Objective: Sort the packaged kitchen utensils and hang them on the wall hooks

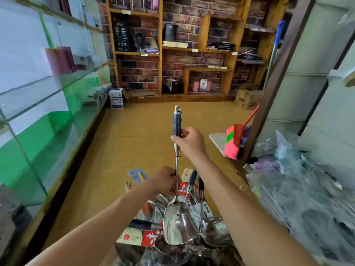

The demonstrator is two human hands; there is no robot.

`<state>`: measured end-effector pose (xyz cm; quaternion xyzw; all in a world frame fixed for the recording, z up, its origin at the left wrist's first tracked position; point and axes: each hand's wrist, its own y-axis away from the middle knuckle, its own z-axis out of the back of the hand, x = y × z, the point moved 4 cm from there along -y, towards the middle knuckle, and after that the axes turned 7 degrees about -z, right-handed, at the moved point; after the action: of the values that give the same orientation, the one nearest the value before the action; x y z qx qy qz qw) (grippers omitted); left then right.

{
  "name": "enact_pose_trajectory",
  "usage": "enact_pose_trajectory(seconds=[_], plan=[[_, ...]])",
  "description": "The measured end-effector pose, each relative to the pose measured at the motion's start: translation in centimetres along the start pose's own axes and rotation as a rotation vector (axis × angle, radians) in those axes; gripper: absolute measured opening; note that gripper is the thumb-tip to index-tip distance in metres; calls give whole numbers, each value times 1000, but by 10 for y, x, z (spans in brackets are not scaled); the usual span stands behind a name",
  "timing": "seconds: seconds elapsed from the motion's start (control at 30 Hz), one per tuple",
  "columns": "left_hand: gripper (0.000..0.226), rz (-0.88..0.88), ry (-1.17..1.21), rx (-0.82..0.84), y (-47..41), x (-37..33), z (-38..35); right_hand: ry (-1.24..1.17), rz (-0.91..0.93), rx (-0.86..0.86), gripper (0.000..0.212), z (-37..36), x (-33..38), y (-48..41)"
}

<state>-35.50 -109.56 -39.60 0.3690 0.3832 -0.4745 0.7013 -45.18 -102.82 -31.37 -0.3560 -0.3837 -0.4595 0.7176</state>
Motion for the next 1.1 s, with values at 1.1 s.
enact_pose_trajectory(seconds=[1.1], plan=[[21,-821,154,910,158,-384,-530,-93,56,-987,25,635,-95,308]])
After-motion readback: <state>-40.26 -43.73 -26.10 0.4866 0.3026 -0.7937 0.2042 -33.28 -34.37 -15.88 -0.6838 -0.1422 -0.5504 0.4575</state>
